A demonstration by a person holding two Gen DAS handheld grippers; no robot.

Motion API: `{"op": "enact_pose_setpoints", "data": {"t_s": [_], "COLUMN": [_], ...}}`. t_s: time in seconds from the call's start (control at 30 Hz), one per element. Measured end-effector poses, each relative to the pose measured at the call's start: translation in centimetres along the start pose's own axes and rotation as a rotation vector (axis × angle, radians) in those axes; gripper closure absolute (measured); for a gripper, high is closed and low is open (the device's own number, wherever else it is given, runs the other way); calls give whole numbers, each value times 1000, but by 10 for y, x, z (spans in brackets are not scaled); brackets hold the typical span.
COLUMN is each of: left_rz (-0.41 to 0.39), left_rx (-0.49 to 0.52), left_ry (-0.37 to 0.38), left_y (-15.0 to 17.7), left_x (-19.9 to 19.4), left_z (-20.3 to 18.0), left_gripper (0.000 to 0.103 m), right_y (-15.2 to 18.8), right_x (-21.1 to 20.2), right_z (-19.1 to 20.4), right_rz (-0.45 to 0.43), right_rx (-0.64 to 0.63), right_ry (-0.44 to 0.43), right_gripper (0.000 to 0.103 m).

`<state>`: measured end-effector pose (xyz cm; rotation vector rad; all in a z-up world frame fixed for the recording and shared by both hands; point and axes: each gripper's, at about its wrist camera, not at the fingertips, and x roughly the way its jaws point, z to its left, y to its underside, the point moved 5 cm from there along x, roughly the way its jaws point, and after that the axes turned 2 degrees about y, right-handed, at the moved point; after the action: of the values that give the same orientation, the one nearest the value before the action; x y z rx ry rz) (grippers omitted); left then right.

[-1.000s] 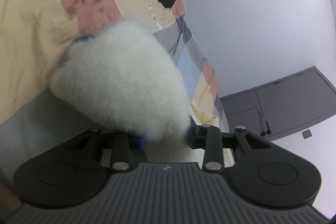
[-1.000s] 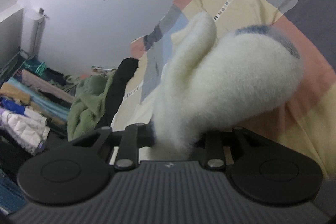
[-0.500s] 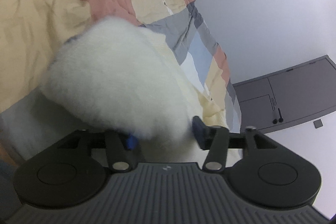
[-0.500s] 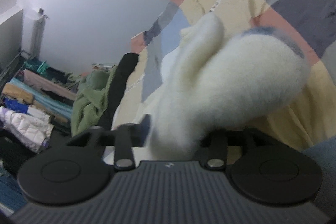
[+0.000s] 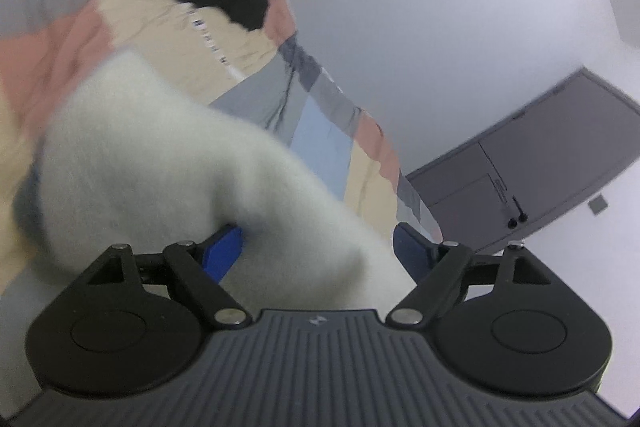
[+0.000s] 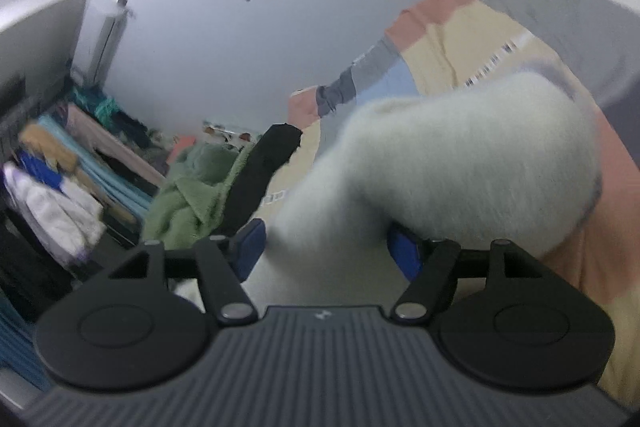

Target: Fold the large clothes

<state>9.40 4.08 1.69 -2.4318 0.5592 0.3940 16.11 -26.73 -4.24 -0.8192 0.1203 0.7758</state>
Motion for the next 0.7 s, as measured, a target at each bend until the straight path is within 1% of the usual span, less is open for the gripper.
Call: {"op": "enact_pose_setpoints", "data": {"t_s": [0.07,0.17,0.3,0.43,0.57,0.7], "left_rz": [15,15,15,22,28,29], "left_rx": [36,73,128,201,232,238], "left_ry": [2,-34,-55,-79,-76,-62], "left_y": [-7,-15,-22,-26,-31,-36], "left_x": [22,54,87,114,133,144], "left_z": [3,14,26,33,41,49], "left_gripper": [17,17,17,17,17,17], "right_y": [-6,-13,-18,-19,-21,-23], "right_x": [20,52,90,121,143,155], "right_z": [-1,-9,-26,-37,-46,-53], "right_rz": [13,44,69,76,80,85], "right_rx": [-62,-116,-153,-202,-208,-208], "right_ry": [29,84,133,153,146,130], "right_gripper": [35,36,36,36,36,36]}}
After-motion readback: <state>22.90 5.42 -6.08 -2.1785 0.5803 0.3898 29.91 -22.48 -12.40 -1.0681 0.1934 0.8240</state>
